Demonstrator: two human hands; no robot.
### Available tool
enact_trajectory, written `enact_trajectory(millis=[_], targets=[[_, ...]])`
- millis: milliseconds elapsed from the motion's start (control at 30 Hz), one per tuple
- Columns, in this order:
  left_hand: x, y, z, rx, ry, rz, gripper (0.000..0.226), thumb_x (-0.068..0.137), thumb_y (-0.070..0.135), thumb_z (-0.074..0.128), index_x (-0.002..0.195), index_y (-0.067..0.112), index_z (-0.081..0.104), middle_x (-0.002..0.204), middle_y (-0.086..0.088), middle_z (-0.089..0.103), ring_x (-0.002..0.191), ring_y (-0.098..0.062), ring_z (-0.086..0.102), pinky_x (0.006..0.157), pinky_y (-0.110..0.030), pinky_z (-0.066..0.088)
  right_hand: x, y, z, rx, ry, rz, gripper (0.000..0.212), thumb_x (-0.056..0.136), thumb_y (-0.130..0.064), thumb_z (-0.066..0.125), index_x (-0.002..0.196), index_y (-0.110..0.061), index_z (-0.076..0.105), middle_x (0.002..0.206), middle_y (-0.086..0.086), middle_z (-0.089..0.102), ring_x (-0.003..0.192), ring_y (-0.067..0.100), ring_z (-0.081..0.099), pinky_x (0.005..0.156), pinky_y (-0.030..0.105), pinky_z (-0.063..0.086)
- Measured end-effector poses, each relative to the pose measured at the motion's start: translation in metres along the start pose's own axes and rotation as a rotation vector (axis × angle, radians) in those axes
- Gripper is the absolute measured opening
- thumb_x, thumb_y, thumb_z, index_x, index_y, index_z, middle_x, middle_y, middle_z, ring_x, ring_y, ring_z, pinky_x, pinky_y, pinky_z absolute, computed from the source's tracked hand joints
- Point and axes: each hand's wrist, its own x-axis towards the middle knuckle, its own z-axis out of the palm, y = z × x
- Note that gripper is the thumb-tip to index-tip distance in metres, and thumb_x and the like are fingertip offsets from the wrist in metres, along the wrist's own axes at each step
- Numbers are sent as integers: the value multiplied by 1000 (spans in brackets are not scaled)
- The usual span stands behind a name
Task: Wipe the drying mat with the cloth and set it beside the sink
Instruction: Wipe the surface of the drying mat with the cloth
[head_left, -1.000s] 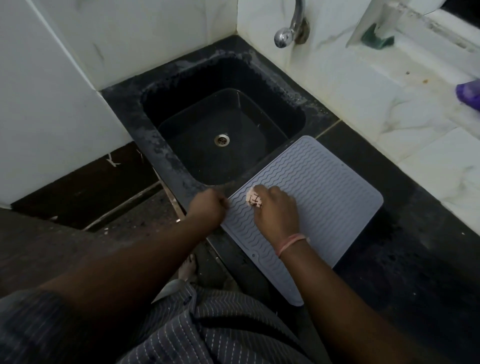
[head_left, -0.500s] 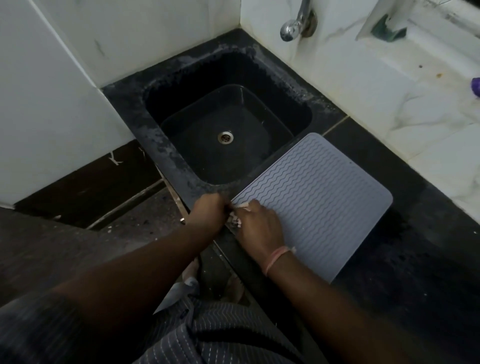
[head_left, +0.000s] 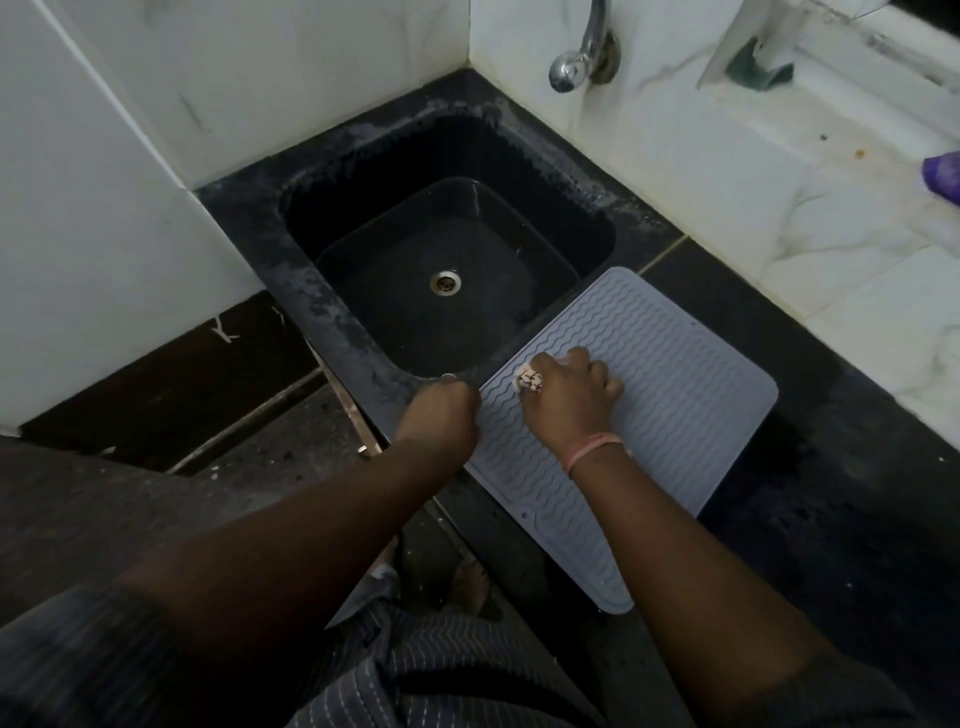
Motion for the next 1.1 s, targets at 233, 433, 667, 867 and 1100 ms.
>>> enact_trajectory(millis=[233,433,667,867,1100], targets=[[16,6,5,91,47,184,33,96,15,66,129,18,66,126,-9,52,109,-23,59,91,-36,55,-5,-2,1,-5,-23,-8,36,93,-33,64,128,-28,61,118,10,56,105,30,59,96,48,38],[22,-6,8,33,98,207,22,101,28,62,117,22,75,109,-10,58,98,-30,64,80,-36,53,-41,-25,11,85,-73,-152,25,91,-32,61,115,-27,68,111,6,57,93,27,61,88,43,47],[26,-5,10,-71,65,86,31,108,36,50,97,13,67,101,-12,61,89,-28,63,77,-41,53,-26,-5,16,34,13,-197,27,85,-31,67,111,-32,73,106,5,59,89,29,62,82,41,42],[25,-2,2,-49,-49,59,21,102,37,57,110,19,64,104,-6,67,90,-22,68,82,-44,59,12,15,11,30,61,-106,31,86,-29,67,117,-27,73,107,9,59,93,31,62,87,44,43],[33,13,-6,85,3,137,31,94,21,70,124,18,68,117,-9,57,103,-26,63,88,-39,56,-6,-1,4,64,41,-48,23,92,-30,62,113,-27,70,111,7,56,92,28,62,89,43,46]])
